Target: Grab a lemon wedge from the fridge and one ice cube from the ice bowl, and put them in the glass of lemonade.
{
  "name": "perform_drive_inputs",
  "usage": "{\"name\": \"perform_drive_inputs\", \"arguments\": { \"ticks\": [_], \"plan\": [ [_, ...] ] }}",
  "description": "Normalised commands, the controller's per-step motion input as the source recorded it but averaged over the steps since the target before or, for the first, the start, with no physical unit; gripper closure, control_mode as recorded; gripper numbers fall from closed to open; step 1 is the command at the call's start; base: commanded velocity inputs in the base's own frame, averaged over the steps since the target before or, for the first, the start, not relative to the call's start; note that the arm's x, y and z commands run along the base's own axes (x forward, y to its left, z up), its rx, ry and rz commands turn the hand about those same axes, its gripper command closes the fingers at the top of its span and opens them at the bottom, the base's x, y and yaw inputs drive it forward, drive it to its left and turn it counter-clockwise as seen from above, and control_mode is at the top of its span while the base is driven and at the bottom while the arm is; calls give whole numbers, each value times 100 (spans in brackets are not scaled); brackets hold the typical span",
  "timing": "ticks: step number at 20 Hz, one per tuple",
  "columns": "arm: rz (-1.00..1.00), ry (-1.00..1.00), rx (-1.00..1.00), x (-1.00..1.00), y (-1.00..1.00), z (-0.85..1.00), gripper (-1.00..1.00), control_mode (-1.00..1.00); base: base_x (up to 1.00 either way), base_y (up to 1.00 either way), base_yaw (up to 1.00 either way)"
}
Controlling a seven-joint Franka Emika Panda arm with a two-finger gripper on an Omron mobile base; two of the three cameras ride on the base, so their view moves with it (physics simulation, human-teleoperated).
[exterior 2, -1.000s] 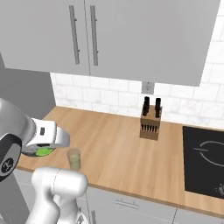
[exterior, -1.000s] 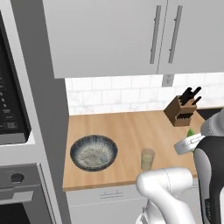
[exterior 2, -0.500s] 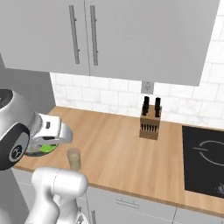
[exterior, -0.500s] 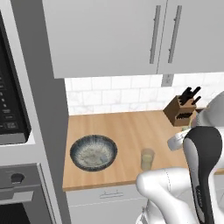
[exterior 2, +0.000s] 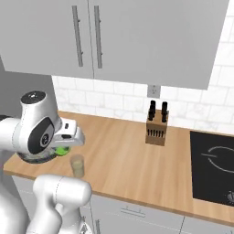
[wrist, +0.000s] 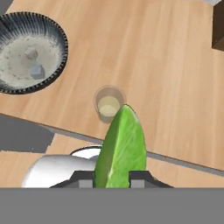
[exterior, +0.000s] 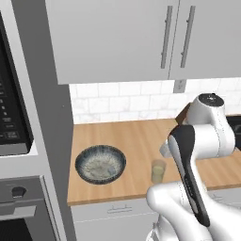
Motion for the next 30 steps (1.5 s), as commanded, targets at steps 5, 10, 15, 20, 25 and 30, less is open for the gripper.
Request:
{"name": "perform_drive_inputs", "arguments": {
  "ticks": [5, 10, 15, 20, 25, 30],
  "plan": [
    [0, 0, 1, 48, 4, -85, 100, -100, 0, 0, 0],
    [0, 0, 0, 49, 0, -7, 100, -100, 0, 0, 0],
    [0, 1, 0, 12, 0, 0, 100, -100, 0, 0, 0],
    [0, 0, 0, 11, 1, 0, 100, -100, 0, 0, 0],
    [0, 0, 0, 37, 5, 0, 100, -100, 0, 0, 0],
    [0, 6, 0, 18, 16, -8, 100, -100, 0, 0, 0]
  ]
}}
